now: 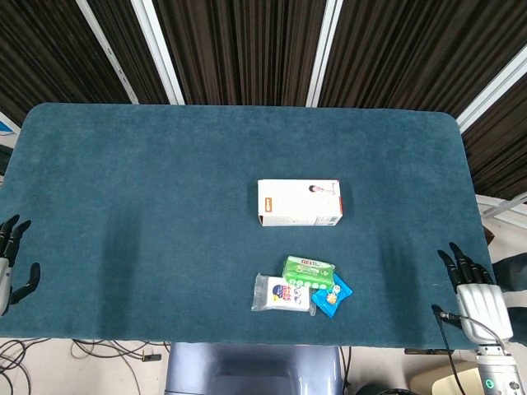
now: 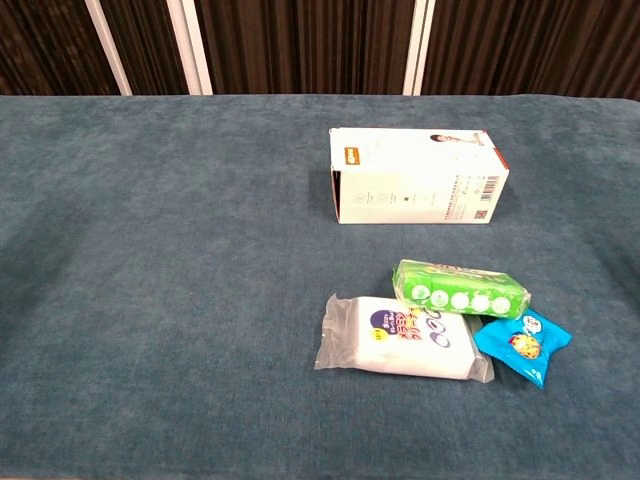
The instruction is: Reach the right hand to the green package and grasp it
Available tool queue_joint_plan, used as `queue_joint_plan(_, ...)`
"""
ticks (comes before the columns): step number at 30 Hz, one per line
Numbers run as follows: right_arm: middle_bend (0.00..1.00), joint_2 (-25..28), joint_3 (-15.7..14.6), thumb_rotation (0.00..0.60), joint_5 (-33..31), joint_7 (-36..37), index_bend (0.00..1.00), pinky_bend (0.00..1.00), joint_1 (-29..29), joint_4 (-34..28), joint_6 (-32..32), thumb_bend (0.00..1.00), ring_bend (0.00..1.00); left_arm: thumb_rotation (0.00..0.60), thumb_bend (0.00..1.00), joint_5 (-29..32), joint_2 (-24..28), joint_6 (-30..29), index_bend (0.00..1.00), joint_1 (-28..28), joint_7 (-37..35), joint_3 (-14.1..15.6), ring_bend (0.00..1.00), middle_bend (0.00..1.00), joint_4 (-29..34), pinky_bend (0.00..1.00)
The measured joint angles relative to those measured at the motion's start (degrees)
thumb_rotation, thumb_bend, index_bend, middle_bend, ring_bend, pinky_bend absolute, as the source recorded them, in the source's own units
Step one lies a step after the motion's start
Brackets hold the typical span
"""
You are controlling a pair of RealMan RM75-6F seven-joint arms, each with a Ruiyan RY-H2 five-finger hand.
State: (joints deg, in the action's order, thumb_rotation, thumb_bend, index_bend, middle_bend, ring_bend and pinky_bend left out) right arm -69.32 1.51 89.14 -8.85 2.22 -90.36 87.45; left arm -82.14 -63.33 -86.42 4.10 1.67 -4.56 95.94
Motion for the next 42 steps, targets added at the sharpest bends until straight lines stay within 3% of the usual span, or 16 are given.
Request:
queue_joint_plan(8,0.06,0.7,-1.7,0.6,0.4,0.6,0.11,0.23,2.0,-1.8,-5.9,0.13,0.16,0.6,0.48,0.3,0.1,0.3,0.07,0.0,-0.3,-0.1,0.0,0.0,0.1,0.0)
queue_joint_plan(17,0.06,0.9,-1.2,0.6,-1.0,-0.3,0.12,0.23,7.8,-6.8,-15.8,0.13,0.16,0.6,0.48,0.5,0.0,0.5,0.07,0.1,0.0,-0.1,0.0,0.0,0.3,0.0)
queue_joint_plan(23,0.06,-4.6,0.0,0.6,-3.2,-4.6,0.12,0.23,10.4,-7.5,-18.6,0.13,0.16,0.6,0.48,1.2,0.2,0.6,0.07,0.1,-0.1,-0.3,0.0,0.0,0.4,0.0)
queue_joint_plan(30,0.06,-13.1,1.3,0.6,-6.1,-9.7,0.12,0.23,12.2,-3.8,-19.5,0.13,0.16,0.6,0.48,1.5,0.3,0.8,0.07,0.2,0.0,-0.5,0.0,0.0,0.7,0.0)
queue_joint_plan(42,0.06,-20.9,2.6,0.6,-7.2,-12.2,0.12,0.23,13.9,1.6,-18.4,0.13,0.16,0.6,0.48,1.9,0.3,1.0,0.07,0.2,0.1,-0.6,0.0,0.0,0.8,0.0)
